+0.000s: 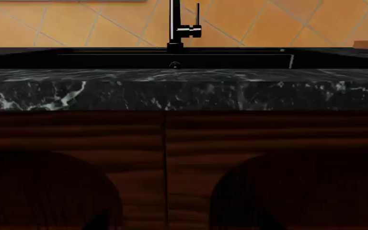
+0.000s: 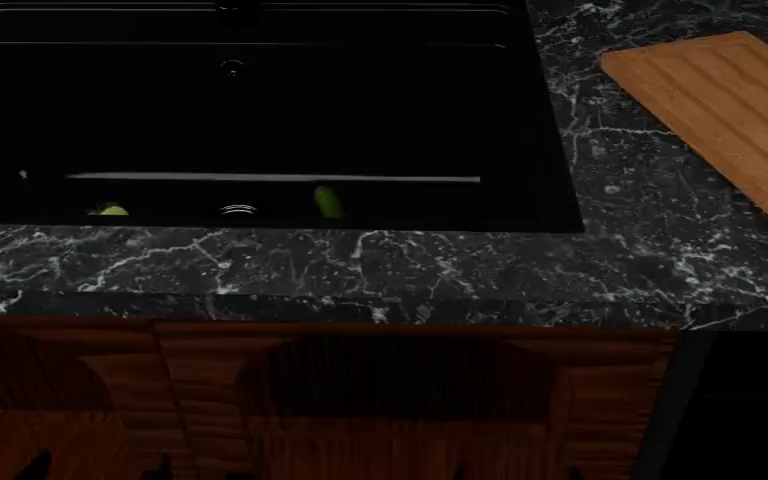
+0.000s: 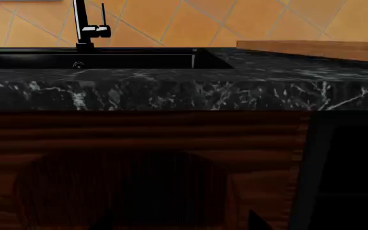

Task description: Pick the vegetables from the sink and place them on the cutting board.

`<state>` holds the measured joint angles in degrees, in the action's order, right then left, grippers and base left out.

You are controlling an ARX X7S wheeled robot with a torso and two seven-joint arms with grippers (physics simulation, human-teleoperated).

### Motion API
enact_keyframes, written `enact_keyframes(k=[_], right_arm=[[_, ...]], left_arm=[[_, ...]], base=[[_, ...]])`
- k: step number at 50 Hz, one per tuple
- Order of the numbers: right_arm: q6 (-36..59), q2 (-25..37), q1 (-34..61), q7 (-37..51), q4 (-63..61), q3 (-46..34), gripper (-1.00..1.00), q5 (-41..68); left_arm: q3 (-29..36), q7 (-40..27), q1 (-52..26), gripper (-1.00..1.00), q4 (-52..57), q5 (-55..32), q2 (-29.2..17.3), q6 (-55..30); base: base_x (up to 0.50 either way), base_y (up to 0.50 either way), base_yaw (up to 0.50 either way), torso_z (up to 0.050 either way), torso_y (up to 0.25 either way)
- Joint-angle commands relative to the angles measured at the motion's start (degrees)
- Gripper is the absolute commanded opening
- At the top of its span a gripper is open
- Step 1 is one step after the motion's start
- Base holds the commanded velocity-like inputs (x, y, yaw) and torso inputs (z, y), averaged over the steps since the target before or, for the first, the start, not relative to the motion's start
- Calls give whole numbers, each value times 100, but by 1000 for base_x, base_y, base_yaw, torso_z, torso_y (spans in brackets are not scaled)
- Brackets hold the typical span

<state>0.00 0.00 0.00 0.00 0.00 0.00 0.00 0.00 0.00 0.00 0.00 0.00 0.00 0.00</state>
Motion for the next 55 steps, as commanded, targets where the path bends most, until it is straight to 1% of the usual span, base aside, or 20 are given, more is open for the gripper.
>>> enact_keyframes(k=[1,3,8,9,10,11,12,15,20,22,23,27,35,37,40,44,46,47,51,55], right_arm=[[82,106,-16,144,-99,-141,100,56],[-14,166,-29,254,-5,-207,100,27],[-102,236,-110,362,-171,-267,100,132],[-139,252,-121,364,-177,-256,100,185],[-6000,0,-9,329,4601,-142,100,2113],[-104,59,-121,141,-184,-23,100,3],[364,31,-67,394,-614,-273,100,-72],[280,155,48,509,-376,-349,100,1],[-211,328,243,461,304,-418,100,69],[-295,420,403,570,704,-539,100,-214],[-529,449,460,514,946,-488,100,-86],[-902,477,550,471,1348,-518,100,-2],[-1592,528,752,414,2160,-524,100,183],[-1634,525,747,447,2187,-546,100,173],[-1605,519,703,492,2096,-579,100,172],[-1361,515,579,572,1705,-613,100,184],[-1274,521,545,585,1586,-640,100,197],[-1165,521,498,609,1426,-656,100,193],[-1194,523,481,639,1430,-675,100,249],[-815,551,337,714,864,-706,100,273]], left_arm=[[145,-145,-23,100,-55,-119,-119,35],[195,-224,23,100,-54,-124,-155,177],[283,-278,265,100,401,-241,-253,42],[408,-359,252,100,394,23,-306,140],[573,-2047,-60,100,-3577,1005,-256,3646],[185,-82,291,100,405,207,-81,159],[195,-130,285,100,344,171,-113,184],[235,-246,293,100,291,93,-168,278],[354,-360,387,100,638,58,-233,32],[377,-390,391,100,645,31,-263,30],[383,-397,380,100,589,10,-281,74],[418,-466,377,100,651,-31,-319,-7],[490,-518,278,100,148,-101,-405,373],[518,-555,319,100,354,-100,-412,201],[539,-569,292,100,269,-134,-436,241],[573,-603,347,100,510,-181,-460,59],[599,-473,328,100,575,-394,-474,-322],[585,-359,318,100,579,-581,-475,-347],[589,-406,330,100,739,-657,-498,-507],[784,-584,343,100,677,-217,-594,-283]], base=[[0,0,0,0,0],[0,0,0,0,0],[0,0,0,0,0],[0,0,0,0,0],[0,0,0,0,0],[0,0,0,0,0],[0,0,0,0,0],[0,0,0,0,0],[0,0,0,0,0],[29,500,0,0,0],[27,500,0,0,0],[30,500,0,0,0],[32,500,0,0,0],[31,500,0,0,0],[33,500,0,0,0],[32,500,0,0,0],[33,500,0,0,0],[31,500,0,0,0],[31,500,0,0,0],[28,500,0,0,0]])
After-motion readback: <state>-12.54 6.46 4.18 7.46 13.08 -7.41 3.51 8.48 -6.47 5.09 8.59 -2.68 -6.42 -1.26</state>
